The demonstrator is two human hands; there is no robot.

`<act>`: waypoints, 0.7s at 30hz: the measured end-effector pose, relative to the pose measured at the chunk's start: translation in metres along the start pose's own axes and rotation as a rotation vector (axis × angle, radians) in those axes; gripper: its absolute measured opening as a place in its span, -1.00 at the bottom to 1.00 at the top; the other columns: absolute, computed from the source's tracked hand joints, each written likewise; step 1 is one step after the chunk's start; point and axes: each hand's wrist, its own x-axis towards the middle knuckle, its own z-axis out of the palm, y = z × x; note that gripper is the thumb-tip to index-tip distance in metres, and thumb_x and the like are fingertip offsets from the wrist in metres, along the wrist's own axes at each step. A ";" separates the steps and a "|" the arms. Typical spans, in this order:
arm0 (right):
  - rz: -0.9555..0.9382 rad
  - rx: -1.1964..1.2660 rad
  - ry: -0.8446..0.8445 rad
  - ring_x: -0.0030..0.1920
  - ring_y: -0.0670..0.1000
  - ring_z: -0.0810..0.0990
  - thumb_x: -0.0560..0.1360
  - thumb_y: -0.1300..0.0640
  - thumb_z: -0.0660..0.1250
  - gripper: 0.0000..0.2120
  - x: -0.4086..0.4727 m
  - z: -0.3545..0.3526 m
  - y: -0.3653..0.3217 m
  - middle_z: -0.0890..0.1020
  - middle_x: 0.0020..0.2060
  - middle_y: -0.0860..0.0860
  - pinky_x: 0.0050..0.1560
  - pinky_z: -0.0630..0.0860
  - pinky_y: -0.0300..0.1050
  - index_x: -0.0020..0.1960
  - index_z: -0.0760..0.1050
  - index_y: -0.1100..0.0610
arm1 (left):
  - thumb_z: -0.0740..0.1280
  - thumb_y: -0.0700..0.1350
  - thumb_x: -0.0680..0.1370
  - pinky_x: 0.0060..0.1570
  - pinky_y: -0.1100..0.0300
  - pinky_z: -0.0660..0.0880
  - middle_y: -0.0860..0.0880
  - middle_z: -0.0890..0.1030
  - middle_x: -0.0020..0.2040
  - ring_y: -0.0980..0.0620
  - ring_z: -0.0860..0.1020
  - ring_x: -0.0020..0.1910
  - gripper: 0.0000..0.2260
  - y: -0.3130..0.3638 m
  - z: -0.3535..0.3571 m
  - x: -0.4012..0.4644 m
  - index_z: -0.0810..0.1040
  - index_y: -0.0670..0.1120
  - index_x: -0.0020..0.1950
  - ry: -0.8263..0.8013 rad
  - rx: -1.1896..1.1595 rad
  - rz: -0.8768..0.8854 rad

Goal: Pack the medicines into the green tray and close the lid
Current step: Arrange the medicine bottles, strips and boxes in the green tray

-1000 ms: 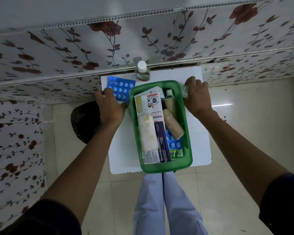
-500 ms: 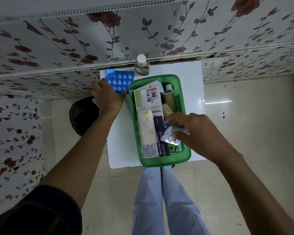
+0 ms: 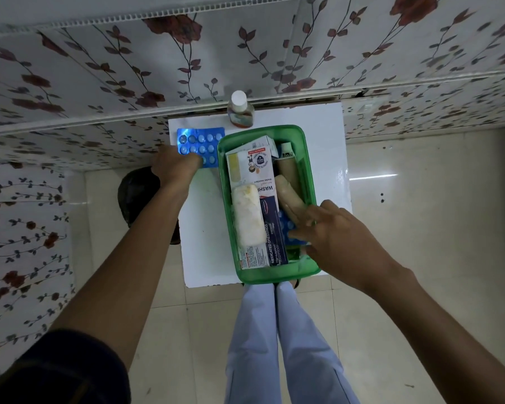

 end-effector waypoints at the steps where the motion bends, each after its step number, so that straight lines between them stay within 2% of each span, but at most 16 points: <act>1: 0.043 0.074 0.049 -0.34 0.13 0.53 0.26 0.30 0.47 -0.82 0.001 -0.001 0.001 0.63 -0.27 0.11 -0.43 0.54 -0.06 -0.18 0.65 0.10 | 0.32 -0.19 0.27 -0.40 0.23 0.33 -0.01 0.48 -0.36 0.02 0.43 -0.37 -0.93 0.003 -0.001 -0.003 0.44 -0.13 -0.36 0.017 -0.038 -0.016; 4: 0.150 0.254 0.204 -0.37 0.13 0.54 0.40 0.22 0.30 -0.88 0.005 -0.006 0.002 0.62 -0.33 0.11 -0.42 0.54 -0.04 -0.13 0.62 0.15 | 0.24 -0.19 0.41 -0.45 0.17 0.16 0.00 0.30 -0.46 0.05 0.26 -0.47 -0.74 0.002 0.002 -0.005 0.25 -0.09 -0.46 0.076 -0.078 0.008; 6: 0.181 0.316 0.257 -0.39 0.09 0.54 0.43 0.17 0.25 -0.83 0.007 -0.009 0.003 0.62 -0.33 0.09 -0.40 0.53 -0.02 -0.11 0.61 0.14 | 0.25 -0.18 0.47 -0.41 0.18 0.22 -0.03 0.32 -0.45 0.04 0.28 -0.45 -0.67 0.000 0.001 -0.007 0.24 -0.08 -0.47 0.071 -0.118 0.029; 7: 0.185 0.335 0.280 -0.39 0.08 0.54 0.43 0.17 0.26 -0.84 0.008 -0.010 0.003 0.62 -0.32 0.08 -0.38 0.53 -0.03 -0.10 0.62 0.14 | 0.27 -0.17 0.48 -0.36 0.18 0.32 -0.06 0.39 -0.40 0.02 0.35 -0.41 -0.70 -0.001 -0.001 -0.009 0.29 -0.08 -0.44 0.075 -0.145 0.027; 9: 0.186 0.351 0.335 -0.39 0.03 0.53 0.44 0.18 0.27 -0.84 0.010 -0.014 0.002 0.63 -0.31 0.07 -0.36 0.51 -0.11 -0.09 0.62 0.13 | 0.29 -0.14 0.47 -0.15 0.07 0.54 -0.16 0.53 -0.25 -0.07 0.52 -0.26 -0.83 -0.003 -0.008 -0.011 0.45 -0.14 -0.31 0.108 -0.202 0.015; 11: 0.204 0.370 0.392 -0.39 -0.02 0.51 0.45 0.18 0.27 -0.84 0.011 -0.020 0.002 0.65 -0.30 0.05 -0.35 0.43 -0.26 -0.07 0.63 0.12 | 0.29 -0.12 0.45 -0.05 -0.07 0.58 -0.22 0.61 -0.15 -0.16 0.62 -0.13 -0.86 -0.009 -0.019 -0.013 0.52 -0.20 -0.15 0.219 -0.235 0.036; 12: 0.225 0.385 0.420 -0.38 -0.08 0.49 0.45 0.18 0.27 -0.84 0.012 -0.022 0.003 0.65 -0.30 0.03 -0.34 0.38 -0.36 -0.07 0.63 0.12 | 0.28 -0.11 0.45 -0.03 -0.08 0.58 -0.19 0.62 -0.12 -0.17 0.62 -0.08 -0.86 -0.010 -0.028 -0.019 0.51 -0.18 -0.10 0.300 -0.273 0.056; 15: 0.304 0.446 0.492 -0.36 -0.24 0.46 0.48 0.17 0.27 -0.85 0.015 -0.027 0.006 0.59 -0.28 -0.08 -0.30 0.34 -0.51 -0.03 0.61 0.08 | 0.28 -0.10 0.48 0.04 0.03 0.56 -0.01 0.58 -0.05 0.03 0.59 -0.05 -0.85 -0.004 -0.056 -0.054 0.47 -0.08 0.03 0.422 -0.401 0.192; 17: 0.349 0.483 0.511 -0.36 -0.28 0.45 0.49 0.17 0.27 -0.84 0.018 -0.028 0.007 0.56 -0.26 -0.10 -0.29 0.34 -0.55 0.01 0.60 0.08 | 0.29 -0.08 0.48 -0.02 0.15 0.55 0.00 0.61 -0.05 0.12 0.58 -0.08 -0.84 0.006 -0.066 -0.078 0.48 -0.03 0.05 0.338 -0.367 0.338; 19: 0.365 0.506 0.517 -0.34 -0.27 0.45 0.50 0.17 0.27 -0.84 0.022 -0.028 0.007 0.57 -0.25 -0.10 -0.28 0.34 -0.55 0.01 0.60 0.09 | 0.30 -0.12 0.48 -0.09 0.28 0.51 0.04 0.62 -0.11 0.20 0.58 -0.14 -0.86 0.023 -0.063 -0.097 0.49 0.02 0.03 0.160 -0.326 0.478; 21: 0.364 0.524 0.529 -0.34 -0.26 0.47 0.49 0.18 0.28 -0.85 0.026 -0.029 0.007 0.57 -0.25 -0.10 -0.28 0.35 -0.53 0.00 0.60 0.09 | 0.29 -0.17 0.47 -0.13 0.32 0.45 0.08 0.61 -0.11 0.14 0.56 -0.12 -0.84 0.040 -0.049 -0.106 0.52 0.00 0.03 0.023 -0.195 0.606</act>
